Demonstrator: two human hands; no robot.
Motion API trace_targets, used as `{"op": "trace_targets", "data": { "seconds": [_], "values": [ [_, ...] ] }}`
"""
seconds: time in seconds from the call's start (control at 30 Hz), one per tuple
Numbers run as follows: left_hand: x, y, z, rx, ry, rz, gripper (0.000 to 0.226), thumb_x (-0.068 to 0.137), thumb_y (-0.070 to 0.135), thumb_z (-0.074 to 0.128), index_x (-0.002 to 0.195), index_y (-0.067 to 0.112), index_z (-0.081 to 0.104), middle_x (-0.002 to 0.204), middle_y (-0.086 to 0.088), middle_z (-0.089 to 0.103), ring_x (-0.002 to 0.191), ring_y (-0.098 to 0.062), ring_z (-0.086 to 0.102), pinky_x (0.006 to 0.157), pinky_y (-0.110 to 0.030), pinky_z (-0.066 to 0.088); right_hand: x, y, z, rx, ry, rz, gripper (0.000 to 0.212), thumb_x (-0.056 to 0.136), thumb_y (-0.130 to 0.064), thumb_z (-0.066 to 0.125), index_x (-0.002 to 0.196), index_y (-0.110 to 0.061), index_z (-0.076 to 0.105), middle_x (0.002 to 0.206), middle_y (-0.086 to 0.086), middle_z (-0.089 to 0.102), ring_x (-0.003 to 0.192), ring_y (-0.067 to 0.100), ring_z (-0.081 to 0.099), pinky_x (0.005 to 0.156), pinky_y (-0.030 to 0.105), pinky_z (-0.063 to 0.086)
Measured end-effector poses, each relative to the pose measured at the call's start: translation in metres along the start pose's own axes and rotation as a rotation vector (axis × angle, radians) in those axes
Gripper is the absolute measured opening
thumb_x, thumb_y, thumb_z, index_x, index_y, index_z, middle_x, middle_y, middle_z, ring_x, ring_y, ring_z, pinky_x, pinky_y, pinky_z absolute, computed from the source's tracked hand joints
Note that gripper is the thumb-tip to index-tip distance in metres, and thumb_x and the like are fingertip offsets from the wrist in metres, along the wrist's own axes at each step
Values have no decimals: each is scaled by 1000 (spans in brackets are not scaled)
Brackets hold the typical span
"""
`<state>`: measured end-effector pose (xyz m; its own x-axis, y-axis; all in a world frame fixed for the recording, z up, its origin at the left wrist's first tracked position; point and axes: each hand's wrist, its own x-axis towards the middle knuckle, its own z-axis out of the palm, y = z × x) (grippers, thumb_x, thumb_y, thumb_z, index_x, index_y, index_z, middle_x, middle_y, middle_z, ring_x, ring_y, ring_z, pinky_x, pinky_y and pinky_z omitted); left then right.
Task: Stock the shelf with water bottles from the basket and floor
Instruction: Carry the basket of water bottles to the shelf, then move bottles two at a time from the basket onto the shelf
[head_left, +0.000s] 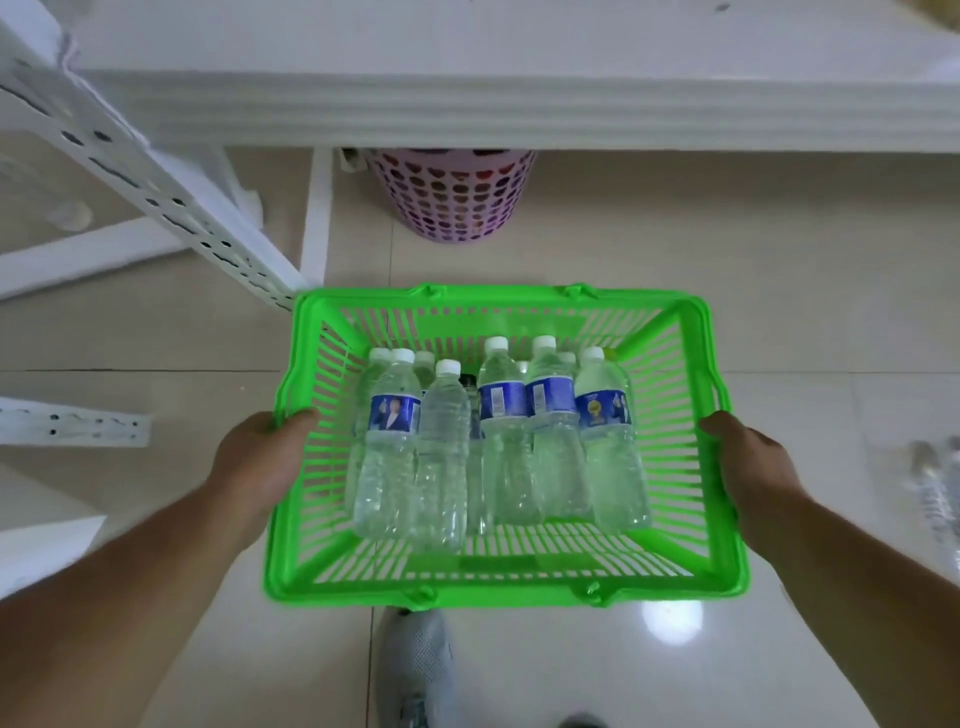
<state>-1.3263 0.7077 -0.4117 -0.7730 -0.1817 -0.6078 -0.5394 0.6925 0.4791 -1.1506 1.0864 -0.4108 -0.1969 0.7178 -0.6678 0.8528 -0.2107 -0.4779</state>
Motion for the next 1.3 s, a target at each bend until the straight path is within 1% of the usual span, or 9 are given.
{"op": "trace_targets", "data": {
  "seconds": [0.17,0.27,0.37,0.53,0.77,0.9,1.0,1.17,1.3],
  "values": [
    [-7,-3,-17,12,-110,-52,43,80,55,63,85,12,69,90,-7,73,85,-28,68,87,-44,54,-21,1,-16,-150,-57,-52,31,92,-32,62,106,-5,69,92,17,68,76,29,59,69,35,46],
    [-29,6,-29,-6,-97,-84,68,69,61,67,119,15,65,115,-7,71,103,-27,67,98,-42,50,-48,2,-25,-464,-8,-185,46,88,-33,69,127,-9,60,114,15,69,100,33,65,86,41,50],
    [-66,19,-40,68,31,-14,62,85,34,71,136,7,48,138,-13,55,122,-30,55,100,-37,42,-97,-4,-30,-572,54,-327,46,85,-25,71,126,-8,59,120,17,67,110,36,63,91,41,50],
    [-115,26,-52,31,-95,31,60,74,44,65,126,17,54,126,-4,61,110,-23,61,95,-39,49,-174,-16,-18,-624,-273,-217,48,91,-34,66,134,-15,54,133,5,61,120,26,59,93,29,43],
    [-147,18,-62,88,-232,23,57,84,36,69,133,15,49,132,-8,55,110,-25,60,97,-39,48,-231,-43,17,-585,-460,-159,54,91,-42,63,137,-17,49,128,2,63,113,21,61,88,28,48],
    [-154,6,-63,100,-294,-9,63,85,36,69,138,13,46,137,-11,53,117,-26,59,100,-37,46,-237,-58,32,-566,-419,-118,60,90,-45,64,139,-14,48,100,-3,63,110,24,62,91,30,47],
    [-150,7,-63,75,-310,-16,66,84,37,70,140,13,44,138,-11,53,119,-26,58,101,-37,46,-234,-68,40,-553,-409,-116,66,87,-49,65,140,-14,48,115,4,67,109,26,63,94,34,49],
    [-133,18,-62,61,-317,6,71,82,41,70,142,15,42,140,-8,50,121,-26,56,101,-39,47,-224,-86,54,-448,-415,-82,65,87,-50,66,140,-16,46,97,2,69,72,17,62,66,26,50],
    [-117,22,-51,68,-299,9,74,81,43,72,142,15,41,141,-8,49,122,-26,55,101,-40,47,-205,-94,75,-382,-425,-85,70,83,-54,67,141,-19,46,93,5,71,64,18,60,70,35,53]
  ]
}}
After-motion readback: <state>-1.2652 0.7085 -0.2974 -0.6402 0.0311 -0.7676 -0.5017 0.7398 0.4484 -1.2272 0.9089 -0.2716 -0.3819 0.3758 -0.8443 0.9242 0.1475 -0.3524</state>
